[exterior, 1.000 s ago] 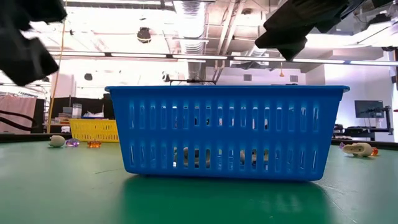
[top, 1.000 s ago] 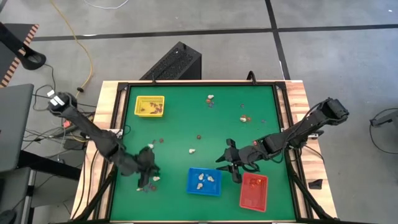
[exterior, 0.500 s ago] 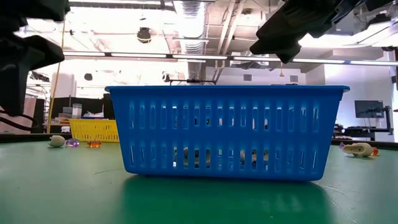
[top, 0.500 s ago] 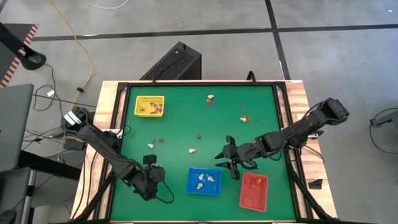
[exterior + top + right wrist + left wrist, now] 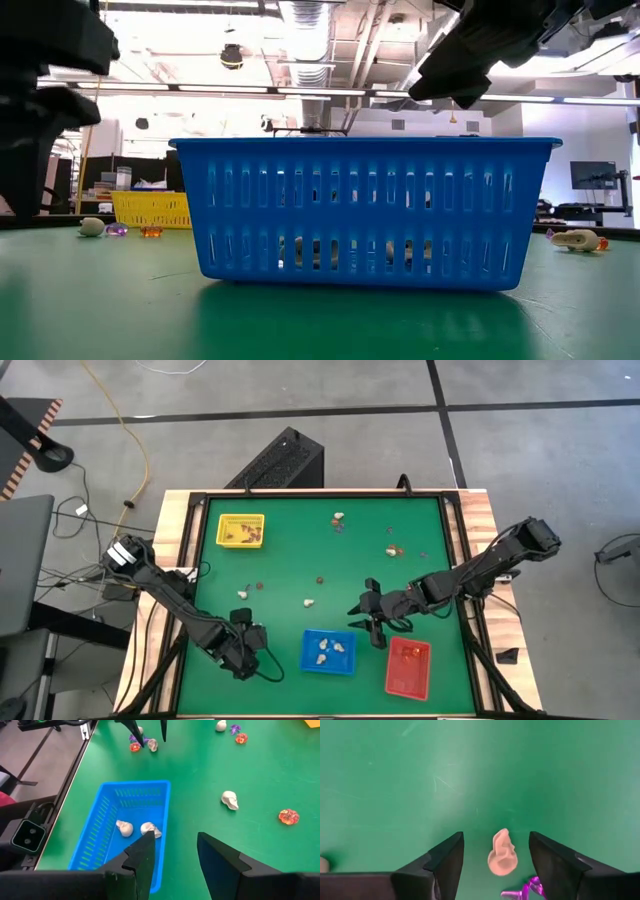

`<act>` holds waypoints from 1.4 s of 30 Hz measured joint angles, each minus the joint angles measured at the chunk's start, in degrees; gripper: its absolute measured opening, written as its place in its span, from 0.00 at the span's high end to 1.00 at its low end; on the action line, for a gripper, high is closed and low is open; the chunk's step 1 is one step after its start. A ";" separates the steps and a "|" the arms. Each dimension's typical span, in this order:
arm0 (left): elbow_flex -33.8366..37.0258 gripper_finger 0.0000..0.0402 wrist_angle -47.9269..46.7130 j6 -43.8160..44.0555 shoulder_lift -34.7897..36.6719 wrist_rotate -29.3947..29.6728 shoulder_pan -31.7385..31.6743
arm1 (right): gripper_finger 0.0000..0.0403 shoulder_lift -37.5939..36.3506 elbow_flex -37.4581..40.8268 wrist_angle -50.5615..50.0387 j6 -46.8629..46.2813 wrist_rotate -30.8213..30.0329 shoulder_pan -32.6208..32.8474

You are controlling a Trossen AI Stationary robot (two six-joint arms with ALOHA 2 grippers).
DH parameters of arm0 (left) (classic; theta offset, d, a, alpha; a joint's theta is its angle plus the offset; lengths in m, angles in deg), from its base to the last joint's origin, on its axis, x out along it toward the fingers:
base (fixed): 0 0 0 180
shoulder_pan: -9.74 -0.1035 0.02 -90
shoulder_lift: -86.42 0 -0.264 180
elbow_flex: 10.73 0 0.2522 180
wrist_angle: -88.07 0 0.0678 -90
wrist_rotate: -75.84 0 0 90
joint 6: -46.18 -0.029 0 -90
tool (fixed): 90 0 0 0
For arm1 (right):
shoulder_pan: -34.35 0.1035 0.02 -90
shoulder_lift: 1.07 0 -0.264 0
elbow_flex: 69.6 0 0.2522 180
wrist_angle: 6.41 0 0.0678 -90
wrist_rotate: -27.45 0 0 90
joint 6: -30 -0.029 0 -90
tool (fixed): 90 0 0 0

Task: Sort Halloween decoration
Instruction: Put the white skull toy into the blue basket

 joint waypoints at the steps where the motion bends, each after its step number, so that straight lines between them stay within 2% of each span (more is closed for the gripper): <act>1: 0.90 0.47 1.33 0.19 0.00 -0.03 0.00 | 0.56 0.00 0.00 -0.01 0.00 -0.02 -0.02; 6: 4.90 0.46 4.92 1.46 0.00 -1.91 0.00 | 0.56 0.00 0.00 0.01 0.00 -0.01 0.00; 12: 5.47 0.48 4.92 1.33 0.02 -2.57 0.07 | 0.56 0.00 0.02 0.03 0.01 -0.02 -0.02; 25: 5.47 0.77 4.72 0.58 0.04 -3.01 0.07 | 0.56 0.00 0.04 -2.01 -1.43 0.71 0.00; 29: 5.47 0.80 4.73 0.36 0.07 -2.20 0.11 | 0.56 0.00 0.04 -4.10 -2.39 3.11 0.00; 35: 2.95 0.79 4.40 -3.14 -0.07 -0.30 -0.04 | 0.56 0.00 0.04 -4.68 -2.55 4.42 0.00; 39: -0.44 0.79 10.05 -8.95 -0.07 2.10 -0.91 | 0.56 0.00 0.04 -4.67 -2.54 4.61 0.00; 42: -1.79 0.79 22.85 -16.99 -0.07 3.33 -2.11 | 0.56 0.00 0.04 -4.69 -2.54 4.63 0.00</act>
